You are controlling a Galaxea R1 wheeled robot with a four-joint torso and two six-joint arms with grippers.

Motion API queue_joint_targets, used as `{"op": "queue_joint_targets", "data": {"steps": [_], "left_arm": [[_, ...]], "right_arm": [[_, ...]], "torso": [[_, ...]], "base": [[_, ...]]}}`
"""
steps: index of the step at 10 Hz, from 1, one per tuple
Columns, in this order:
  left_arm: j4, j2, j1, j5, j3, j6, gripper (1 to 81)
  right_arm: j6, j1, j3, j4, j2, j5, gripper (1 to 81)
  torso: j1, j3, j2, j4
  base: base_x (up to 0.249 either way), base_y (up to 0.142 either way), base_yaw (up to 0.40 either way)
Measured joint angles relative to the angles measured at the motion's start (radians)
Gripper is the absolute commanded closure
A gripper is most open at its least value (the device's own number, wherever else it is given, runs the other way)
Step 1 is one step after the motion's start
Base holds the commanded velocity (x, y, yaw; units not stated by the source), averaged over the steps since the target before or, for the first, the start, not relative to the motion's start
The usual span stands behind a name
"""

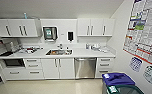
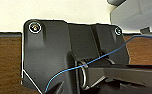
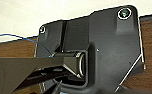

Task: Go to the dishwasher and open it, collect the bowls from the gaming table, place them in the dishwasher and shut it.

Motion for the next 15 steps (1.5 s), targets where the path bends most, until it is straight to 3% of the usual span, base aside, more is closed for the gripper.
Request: {"op": "queue_joint_targets", "data": {"steps": [15], "left_arm": [[0.0,0.003,0.002,0.0,0.001,0.0,1.0]], "right_arm": [[-0.001,-0.001,0.007,-0.004,0.003,-0.001,1.0]], "torso": [[-0.002,0.0,0.0,0.0]], "base": [[0.123,0.0,0.0]]}}
